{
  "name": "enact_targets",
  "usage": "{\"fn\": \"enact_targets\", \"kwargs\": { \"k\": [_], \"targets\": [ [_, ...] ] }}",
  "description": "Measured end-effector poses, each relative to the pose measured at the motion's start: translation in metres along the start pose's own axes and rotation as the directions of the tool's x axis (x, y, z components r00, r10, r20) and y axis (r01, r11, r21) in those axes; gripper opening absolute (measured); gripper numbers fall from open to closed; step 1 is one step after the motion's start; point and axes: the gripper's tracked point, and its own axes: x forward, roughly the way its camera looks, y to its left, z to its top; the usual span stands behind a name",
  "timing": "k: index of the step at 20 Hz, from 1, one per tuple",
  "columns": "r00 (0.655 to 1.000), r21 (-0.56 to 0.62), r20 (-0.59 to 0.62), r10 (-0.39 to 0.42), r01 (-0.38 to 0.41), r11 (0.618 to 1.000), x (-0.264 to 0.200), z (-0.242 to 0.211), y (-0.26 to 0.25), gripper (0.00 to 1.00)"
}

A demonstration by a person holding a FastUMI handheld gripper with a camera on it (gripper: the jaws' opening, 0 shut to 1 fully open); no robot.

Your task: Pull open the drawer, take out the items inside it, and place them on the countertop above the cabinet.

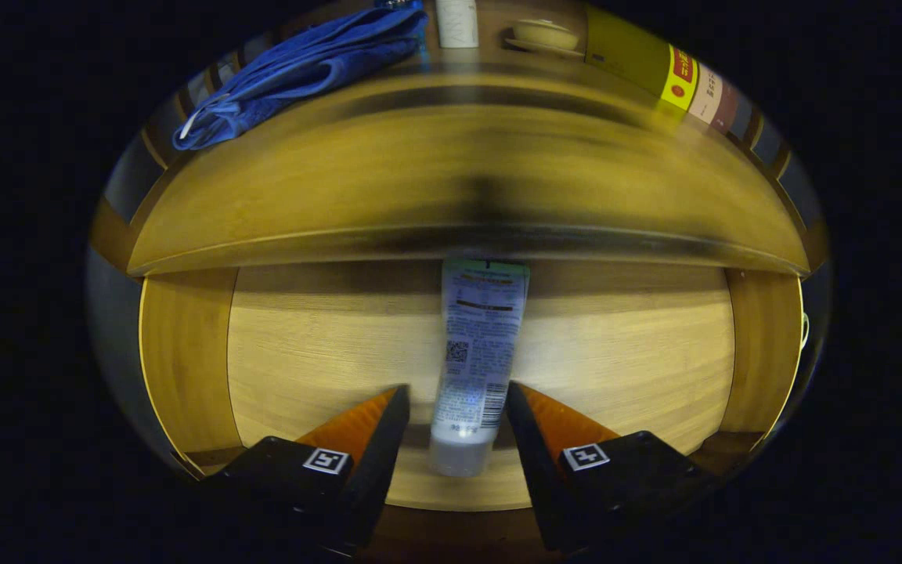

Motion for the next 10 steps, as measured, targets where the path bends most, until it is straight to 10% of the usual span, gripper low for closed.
{"fn": "enact_targets", "kwargs": {
  "k": [4,10],
  "targets": [
    [1.000,0.027,0.019,-0.016,0.015,1.000,-0.019,0.016,-0.011,0.57],
    [0.998,0.094,0.050,0.036,-0.041,0.995,-0.063,0.049,-0.010,0.41]
  ]
}}
